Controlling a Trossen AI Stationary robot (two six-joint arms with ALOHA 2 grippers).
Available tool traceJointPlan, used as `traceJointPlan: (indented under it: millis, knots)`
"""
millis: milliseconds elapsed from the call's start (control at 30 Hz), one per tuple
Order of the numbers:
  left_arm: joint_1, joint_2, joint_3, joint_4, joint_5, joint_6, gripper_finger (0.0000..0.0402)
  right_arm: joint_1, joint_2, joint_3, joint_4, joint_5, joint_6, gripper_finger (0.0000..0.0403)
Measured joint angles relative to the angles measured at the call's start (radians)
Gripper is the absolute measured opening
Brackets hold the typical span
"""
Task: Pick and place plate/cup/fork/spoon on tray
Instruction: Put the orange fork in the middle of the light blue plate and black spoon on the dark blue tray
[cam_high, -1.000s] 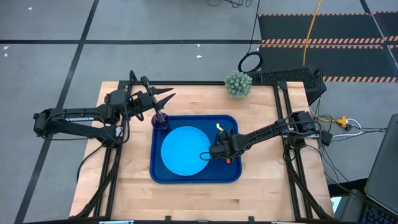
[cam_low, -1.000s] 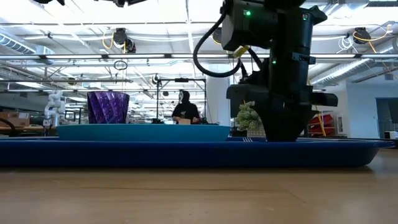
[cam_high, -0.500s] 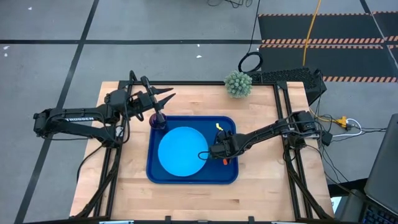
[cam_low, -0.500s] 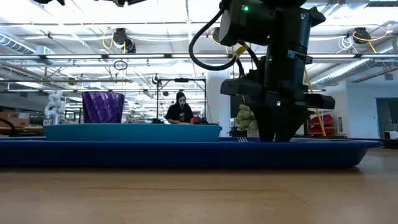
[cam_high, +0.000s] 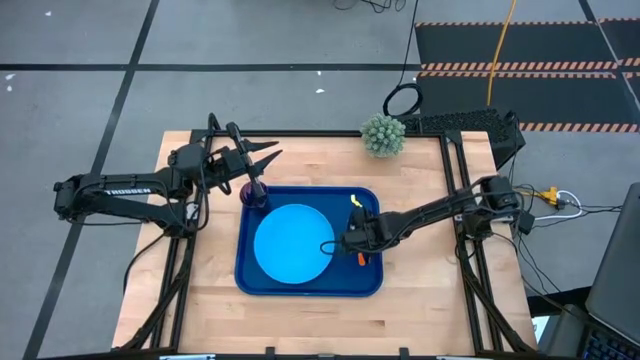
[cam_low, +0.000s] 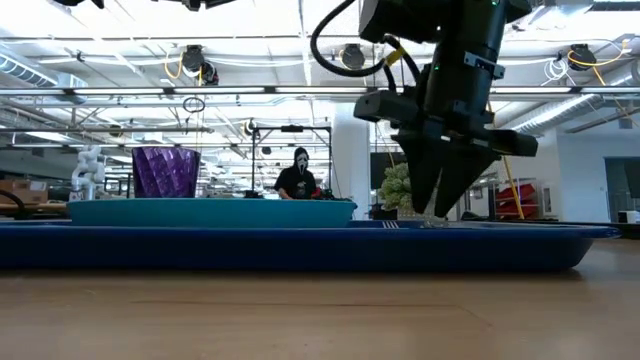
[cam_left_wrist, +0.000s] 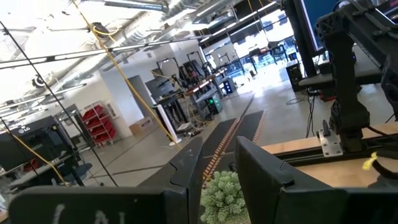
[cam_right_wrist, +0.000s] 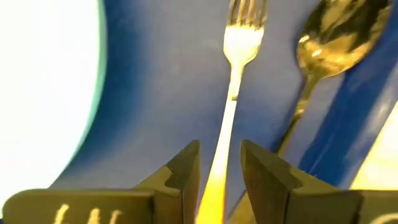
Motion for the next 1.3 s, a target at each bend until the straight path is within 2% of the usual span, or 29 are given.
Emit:
traceJointPlan:
  millis: [1300]
  knots:
    - [0.0,0.0,0.0,0.0,0.0,0.0,0.0097,0.052,0.018,-0.064,0.12,-0.002,0.081,0.0105]
